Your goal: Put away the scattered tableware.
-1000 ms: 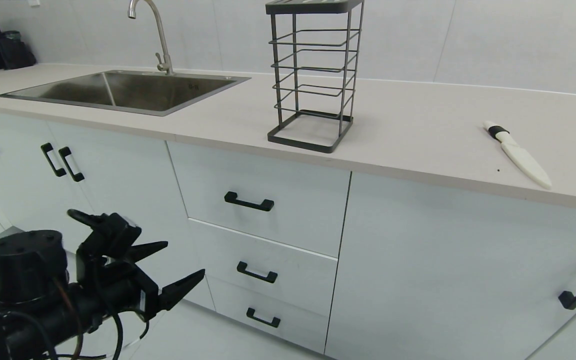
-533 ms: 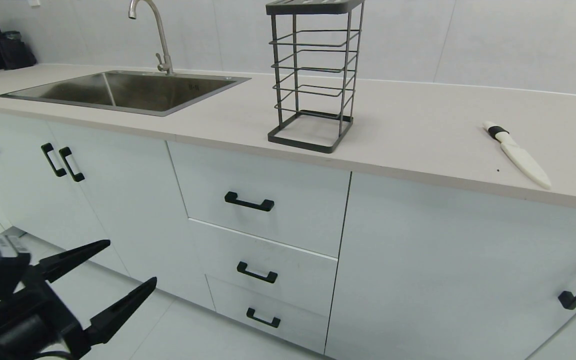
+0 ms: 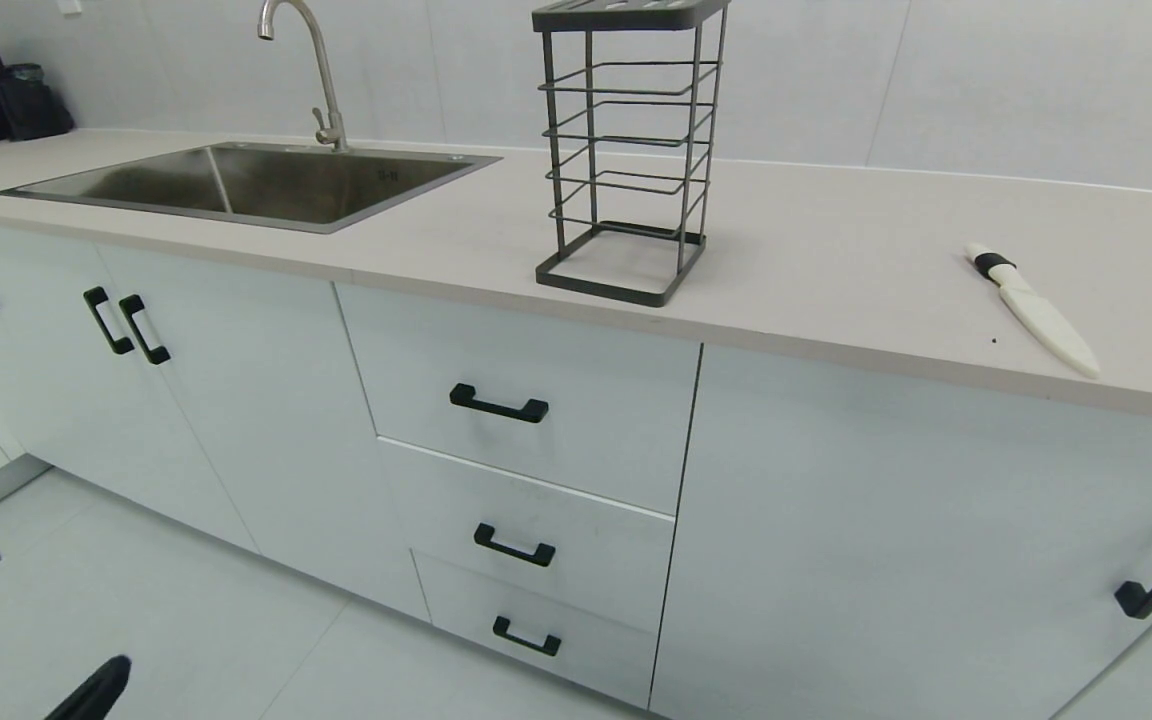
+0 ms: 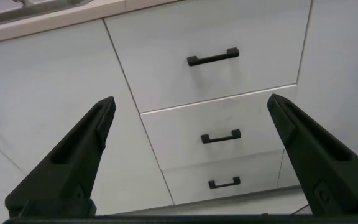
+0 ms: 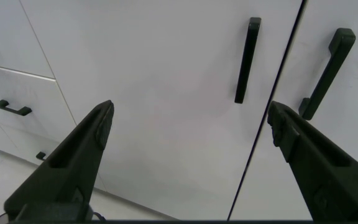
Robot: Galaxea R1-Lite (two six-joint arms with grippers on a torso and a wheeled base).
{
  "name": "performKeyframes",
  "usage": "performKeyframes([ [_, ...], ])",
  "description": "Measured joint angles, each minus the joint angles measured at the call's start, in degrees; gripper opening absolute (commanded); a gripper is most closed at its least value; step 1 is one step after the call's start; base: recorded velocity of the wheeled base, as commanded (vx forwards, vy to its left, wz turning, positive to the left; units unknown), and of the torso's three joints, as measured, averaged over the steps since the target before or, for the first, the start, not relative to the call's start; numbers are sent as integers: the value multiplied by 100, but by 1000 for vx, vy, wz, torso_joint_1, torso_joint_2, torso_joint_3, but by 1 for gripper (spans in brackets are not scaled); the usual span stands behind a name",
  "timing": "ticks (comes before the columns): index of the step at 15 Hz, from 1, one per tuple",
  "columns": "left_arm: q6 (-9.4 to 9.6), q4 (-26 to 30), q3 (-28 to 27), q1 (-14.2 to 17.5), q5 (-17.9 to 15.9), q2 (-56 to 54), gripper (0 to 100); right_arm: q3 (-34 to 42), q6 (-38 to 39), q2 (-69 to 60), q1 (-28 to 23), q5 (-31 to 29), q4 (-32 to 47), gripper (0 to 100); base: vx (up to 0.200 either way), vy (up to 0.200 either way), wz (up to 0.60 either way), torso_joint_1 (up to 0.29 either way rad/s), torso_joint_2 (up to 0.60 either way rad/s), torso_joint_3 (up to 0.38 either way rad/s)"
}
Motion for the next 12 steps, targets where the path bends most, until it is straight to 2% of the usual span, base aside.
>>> performKeyframes([
  [4,-148,1517,-183,107,50,-1557,100,0,0,0,0,0,0,100,0,0,0,0,0,0],
  [6,-207,1804,-152,236,61,-1946,100,0,0,0,2,-2,0,100,0,0,0,0,0,0],
  [8,-212,1949,-61,328,83,-2175,100,0,0,0,0,-2,0,100,0,0,0,0,0,0],
  [9,-191,2200,44,386,129,-2315,100,0,0,0,0,0,0,100,0,0,0,0,0,0],
  [10,-169,2593,156,450,307,-2455,100,0,0,0,0,0,0,100,0,0,0,0,0,0],
  [12,-163,2776,239,501,688,-2610,100,0,0,0,0,0,0,100,0,0,0,0,0,0],
])
